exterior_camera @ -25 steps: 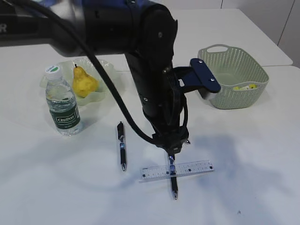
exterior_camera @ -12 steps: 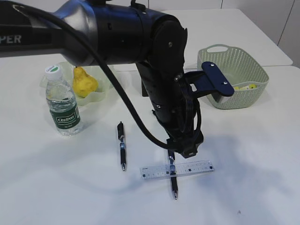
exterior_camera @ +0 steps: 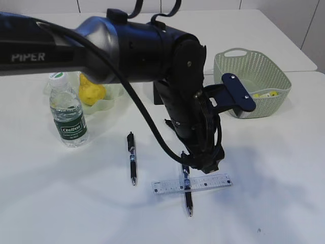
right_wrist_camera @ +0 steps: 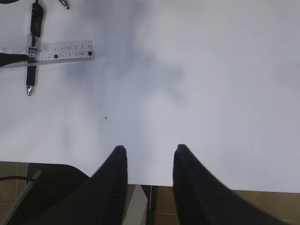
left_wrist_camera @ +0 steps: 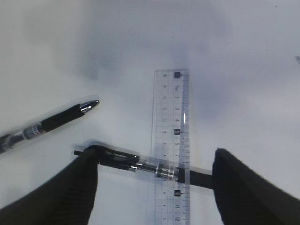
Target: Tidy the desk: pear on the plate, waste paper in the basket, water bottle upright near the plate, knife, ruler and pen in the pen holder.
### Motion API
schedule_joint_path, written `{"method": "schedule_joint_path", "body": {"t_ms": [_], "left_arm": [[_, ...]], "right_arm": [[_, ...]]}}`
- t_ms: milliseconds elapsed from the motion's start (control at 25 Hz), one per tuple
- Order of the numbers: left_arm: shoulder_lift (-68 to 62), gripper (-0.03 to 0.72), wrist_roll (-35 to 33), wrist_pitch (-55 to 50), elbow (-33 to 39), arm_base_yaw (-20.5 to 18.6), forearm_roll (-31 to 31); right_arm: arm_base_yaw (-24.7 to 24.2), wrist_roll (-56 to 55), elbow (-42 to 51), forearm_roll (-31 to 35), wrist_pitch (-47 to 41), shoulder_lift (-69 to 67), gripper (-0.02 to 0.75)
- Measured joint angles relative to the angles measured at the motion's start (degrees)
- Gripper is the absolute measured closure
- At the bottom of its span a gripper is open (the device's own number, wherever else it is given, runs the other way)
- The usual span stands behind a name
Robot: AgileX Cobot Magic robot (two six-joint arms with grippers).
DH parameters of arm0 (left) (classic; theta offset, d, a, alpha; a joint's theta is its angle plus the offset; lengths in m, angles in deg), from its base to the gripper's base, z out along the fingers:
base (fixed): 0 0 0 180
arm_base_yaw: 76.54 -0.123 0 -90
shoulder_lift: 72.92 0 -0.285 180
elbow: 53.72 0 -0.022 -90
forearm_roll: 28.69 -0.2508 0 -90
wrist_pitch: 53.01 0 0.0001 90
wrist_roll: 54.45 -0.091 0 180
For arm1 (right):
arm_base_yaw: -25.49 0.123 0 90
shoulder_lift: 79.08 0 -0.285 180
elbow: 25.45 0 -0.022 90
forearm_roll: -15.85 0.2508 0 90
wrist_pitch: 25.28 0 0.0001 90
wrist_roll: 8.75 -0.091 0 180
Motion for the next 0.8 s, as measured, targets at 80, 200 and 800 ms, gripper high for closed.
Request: {"method": "schedule_joint_path", "body": {"t_ms": [80, 200, 800], "left_arm": [[-1.26, 0.148, 0.0, 0.0, 0.0, 0.0, 0.0], [-2.39, 0.148, 0.0, 0.21, 0.0, 0.0, 0.0], [-5.43, 0.148, -1.33, 0.23, 0.0, 0.04, 2.64]], "right_arm": [[0.0, 0.0, 0.0, 0.04, 0.0, 0.0, 0.458], [0.0, 0.0, 0.0, 0.04, 0.0, 0.0, 0.458], [0.0, 0.0, 0.0, 0.04, 0.0, 0.0, 0.458]]}}
